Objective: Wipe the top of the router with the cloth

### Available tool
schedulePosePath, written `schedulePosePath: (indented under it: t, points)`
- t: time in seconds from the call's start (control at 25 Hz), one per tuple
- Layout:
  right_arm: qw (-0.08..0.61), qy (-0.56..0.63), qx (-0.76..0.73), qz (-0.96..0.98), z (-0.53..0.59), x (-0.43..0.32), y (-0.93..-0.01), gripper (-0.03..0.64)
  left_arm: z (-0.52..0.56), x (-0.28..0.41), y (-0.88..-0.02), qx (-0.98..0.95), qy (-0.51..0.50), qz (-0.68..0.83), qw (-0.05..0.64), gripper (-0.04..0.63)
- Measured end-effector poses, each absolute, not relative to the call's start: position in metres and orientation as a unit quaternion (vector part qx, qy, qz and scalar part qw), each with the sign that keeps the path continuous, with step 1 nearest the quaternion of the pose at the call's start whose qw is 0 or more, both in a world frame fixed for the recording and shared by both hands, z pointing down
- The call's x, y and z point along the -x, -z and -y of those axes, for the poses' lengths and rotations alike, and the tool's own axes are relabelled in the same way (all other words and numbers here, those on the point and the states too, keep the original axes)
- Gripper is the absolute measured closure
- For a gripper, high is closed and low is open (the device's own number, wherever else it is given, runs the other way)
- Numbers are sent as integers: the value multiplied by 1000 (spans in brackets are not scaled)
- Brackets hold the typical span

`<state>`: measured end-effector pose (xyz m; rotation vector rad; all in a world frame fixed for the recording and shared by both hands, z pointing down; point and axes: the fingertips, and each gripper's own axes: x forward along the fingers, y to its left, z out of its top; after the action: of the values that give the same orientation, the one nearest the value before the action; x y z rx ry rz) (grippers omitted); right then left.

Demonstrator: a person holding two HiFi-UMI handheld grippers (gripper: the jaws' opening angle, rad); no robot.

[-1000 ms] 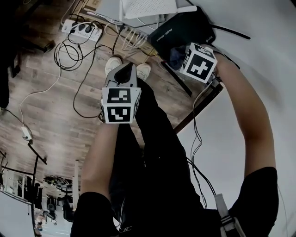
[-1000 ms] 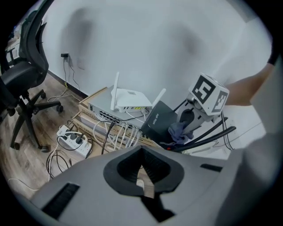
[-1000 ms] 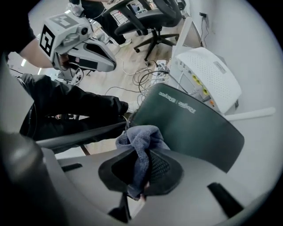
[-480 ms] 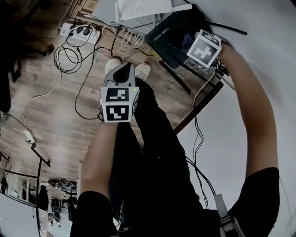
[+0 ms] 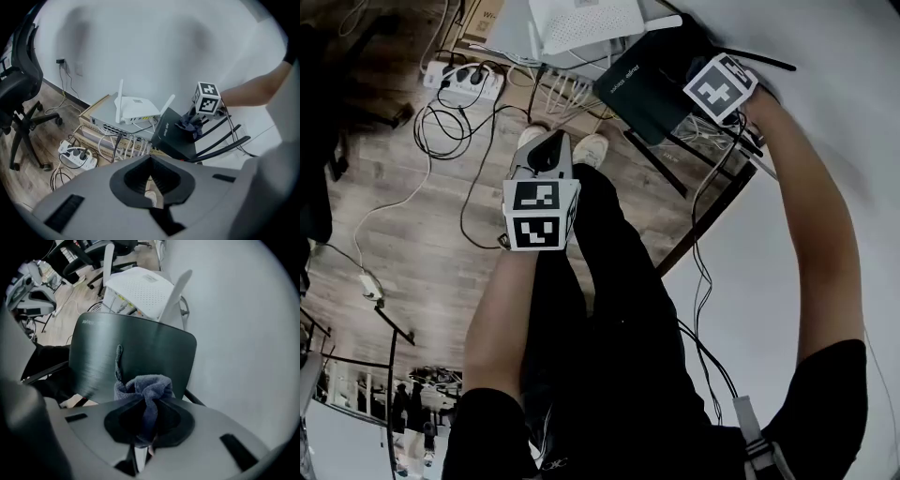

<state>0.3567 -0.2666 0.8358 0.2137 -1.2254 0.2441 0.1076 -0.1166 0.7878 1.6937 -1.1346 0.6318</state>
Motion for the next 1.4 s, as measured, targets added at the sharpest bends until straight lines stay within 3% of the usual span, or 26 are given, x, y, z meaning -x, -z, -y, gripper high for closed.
schedulePosePath:
  t: [0.84,1.4]
  points:
    - [710,-137,-247,645,334,-306,-834,594,146,-90,-789,-702,-259,457,481,595]
    - [688,-173,-173,683,253,-254,-828,594,169,-118,-769,-719,-249,448,470,595]
